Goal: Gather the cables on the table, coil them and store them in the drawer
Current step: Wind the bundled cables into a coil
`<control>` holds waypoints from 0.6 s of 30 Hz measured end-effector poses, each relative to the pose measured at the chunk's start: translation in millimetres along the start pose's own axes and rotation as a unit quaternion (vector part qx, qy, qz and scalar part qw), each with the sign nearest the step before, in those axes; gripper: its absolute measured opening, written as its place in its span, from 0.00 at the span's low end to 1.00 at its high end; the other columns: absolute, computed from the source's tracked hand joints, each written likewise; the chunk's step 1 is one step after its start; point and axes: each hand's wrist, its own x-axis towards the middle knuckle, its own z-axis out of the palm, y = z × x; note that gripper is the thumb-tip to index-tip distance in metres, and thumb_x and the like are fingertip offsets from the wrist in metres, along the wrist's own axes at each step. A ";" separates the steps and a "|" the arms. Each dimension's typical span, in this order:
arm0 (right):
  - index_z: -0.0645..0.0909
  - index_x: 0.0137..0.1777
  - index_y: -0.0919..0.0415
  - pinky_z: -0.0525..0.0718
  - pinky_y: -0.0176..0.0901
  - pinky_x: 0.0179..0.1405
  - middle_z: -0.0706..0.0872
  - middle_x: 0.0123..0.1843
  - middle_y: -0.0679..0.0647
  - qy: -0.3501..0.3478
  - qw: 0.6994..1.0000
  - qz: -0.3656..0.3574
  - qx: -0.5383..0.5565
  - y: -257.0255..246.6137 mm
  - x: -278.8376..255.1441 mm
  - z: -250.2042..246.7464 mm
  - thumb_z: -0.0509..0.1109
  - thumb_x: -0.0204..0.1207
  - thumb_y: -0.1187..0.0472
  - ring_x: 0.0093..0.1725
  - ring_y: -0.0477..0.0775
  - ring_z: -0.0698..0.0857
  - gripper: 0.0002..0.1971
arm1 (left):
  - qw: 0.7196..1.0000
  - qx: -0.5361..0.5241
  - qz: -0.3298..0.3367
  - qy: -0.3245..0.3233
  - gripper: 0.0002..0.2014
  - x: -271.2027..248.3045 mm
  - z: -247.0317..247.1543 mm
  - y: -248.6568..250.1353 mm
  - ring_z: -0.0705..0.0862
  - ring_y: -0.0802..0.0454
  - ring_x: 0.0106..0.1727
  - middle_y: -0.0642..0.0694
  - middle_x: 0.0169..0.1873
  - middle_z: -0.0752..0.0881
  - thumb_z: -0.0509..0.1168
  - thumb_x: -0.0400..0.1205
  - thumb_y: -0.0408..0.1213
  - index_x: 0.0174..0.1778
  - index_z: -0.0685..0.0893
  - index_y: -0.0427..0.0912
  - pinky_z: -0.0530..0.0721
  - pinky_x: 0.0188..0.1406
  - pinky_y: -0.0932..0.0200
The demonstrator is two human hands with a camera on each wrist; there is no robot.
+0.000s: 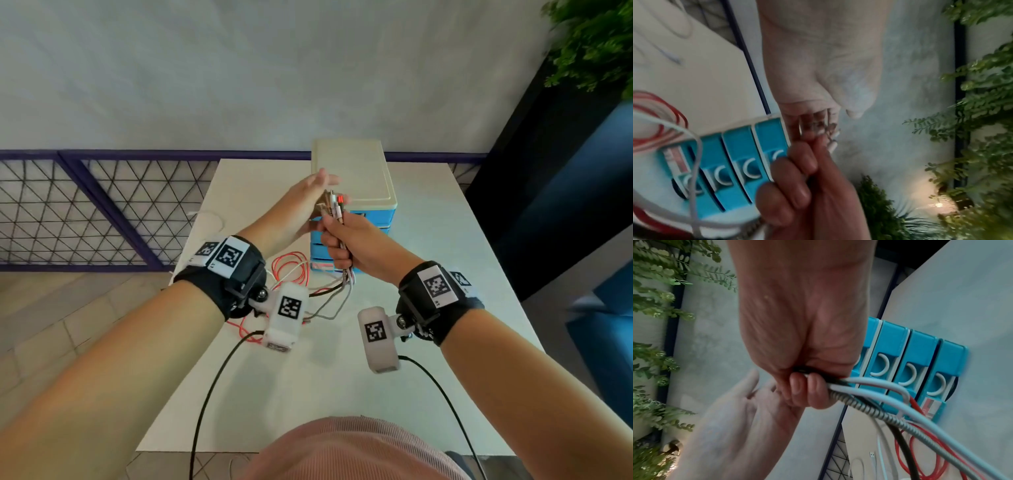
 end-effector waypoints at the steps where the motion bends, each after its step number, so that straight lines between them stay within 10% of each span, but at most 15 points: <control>1: 0.69 0.51 0.60 0.67 0.32 0.18 0.69 0.30 0.49 -0.011 1.000 -0.007 -0.002 -1.0 -0.4 1.9 0.54 0.88 0.56 0.22 0.43 0.65 0.08 | 1.000 0.010 0.013 0.000 0.16 -1.7 4.8 2.5 0.84 0.50 0.45 0.46 0.48 0.87 0.52 0.87 0.49 0.60 0.80 0.44 0.80 0.39 0.60; 5: 0.67 0.50 0.57 0.70 0.33 0.20 0.73 0.30 0.50 -0.037 0.999 -0.011 0.016 -4.2 -3.4 4.2 0.54 0.88 0.58 0.23 0.44 0.68 0.06 | 0.996 0.029 0.081 0.024 0.12 -5.7 11.7 2.7 0.87 0.54 0.40 0.44 0.45 0.87 0.55 0.87 0.37 0.58 0.81 0.37 0.80 0.28 0.69; 9: 0.70 0.39 0.59 0.70 0.35 0.18 0.70 0.26 0.51 0.065 0.994 -0.059 0.067 -11.4 1.9 5.1 0.54 0.88 0.57 0.20 0.44 0.68 0.15 | 0.995 -0.092 -0.002 -0.024 0.20 -20.4 22.2 -5.5 0.77 0.55 0.25 0.51 0.25 0.76 0.46 0.87 0.52 0.45 0.78 0.46 0.79 0.29 0.60; 12: 0.73 0.41 0.59 0.74 0.35 0.19 0.72 0.27 0.50 0.168 0.976 -0.096 0.104 -20.5 8.1 -0.3 0.55 0.88 0.57 0.20 0.45 0.72 0.13 | 0.991 0.093 -0.023 -0.093 0.29 -34.9 29.6 -17.0 0.86 0.52 0.40 0.46 0.35 0.85 0.41 0.86 0.56 0.49 0.80 0.39 0.83 0.49 0.68; 18: 0.73 0.46 0.62 0.83 0.42 0.35 0.77 0.30 0.54 0.203 0.954 -0.167 0.143 -14.2 6.5 0.7 0.54 0.88 0.58 0.28 0.50 0.82 0.12 | 0.952 0.286 0.086 -0.072 0.12 -41.3 31.5 -26.0 0.75 0.58 0.31 0.53 0.30 0.76 0.50 0.88 0.43 0.38 0.69 0.55 0.75 0.35 0.63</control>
